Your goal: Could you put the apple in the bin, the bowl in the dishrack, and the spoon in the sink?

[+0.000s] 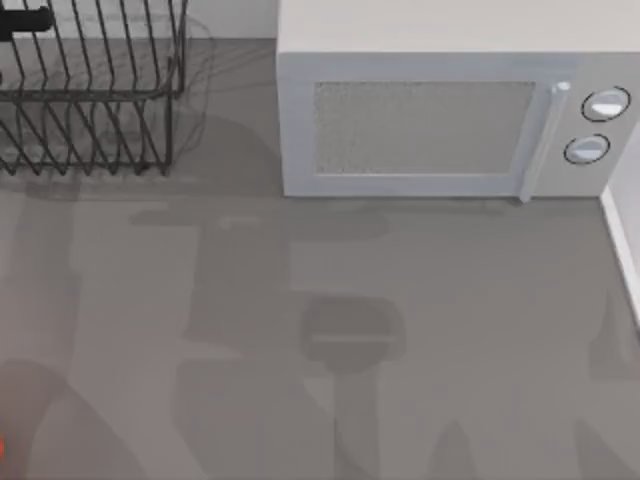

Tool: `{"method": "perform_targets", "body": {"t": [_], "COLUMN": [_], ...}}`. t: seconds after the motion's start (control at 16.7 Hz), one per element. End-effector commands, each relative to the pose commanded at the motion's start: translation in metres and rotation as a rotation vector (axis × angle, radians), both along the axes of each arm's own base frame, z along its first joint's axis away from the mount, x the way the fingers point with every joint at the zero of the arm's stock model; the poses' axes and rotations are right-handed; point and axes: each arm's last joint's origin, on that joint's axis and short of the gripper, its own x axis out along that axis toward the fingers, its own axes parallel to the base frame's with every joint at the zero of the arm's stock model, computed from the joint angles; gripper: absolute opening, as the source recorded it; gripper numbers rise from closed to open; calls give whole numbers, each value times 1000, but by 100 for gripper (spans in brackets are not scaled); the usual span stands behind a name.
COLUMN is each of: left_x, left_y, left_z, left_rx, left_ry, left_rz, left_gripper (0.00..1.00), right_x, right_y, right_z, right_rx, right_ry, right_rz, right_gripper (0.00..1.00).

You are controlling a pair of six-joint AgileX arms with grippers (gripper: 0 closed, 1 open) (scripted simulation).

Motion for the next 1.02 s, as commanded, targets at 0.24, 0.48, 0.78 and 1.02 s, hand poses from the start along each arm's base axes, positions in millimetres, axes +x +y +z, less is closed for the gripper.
{"method": "perform_targets", "body": {"t": [0.24, 0.48, 0.78, 1.02], "left_x": [0, 0, 0, 0], "left_y": [0, 0, 0, 1], "left_z": [0, 0, 0, 0], "left_rx": [0, 0, 0, 0], "left_ry": [0, 0, 0, 0], "left_rz": [0, 0, 0, 2], "left_gripper": [75, 100, 100, 100], "right_x": [0, 0, 0, 0], "right_y": [0, 0, 0, 0], "right_z": [0, 0, 0, 0], "right_rx": [0, 0, 0, 0], "right_ry": [0, 0, 0, 0], "right_rz": [0, 0, 0, 0], "right_gripper": [100, 100, 100, 100]}}
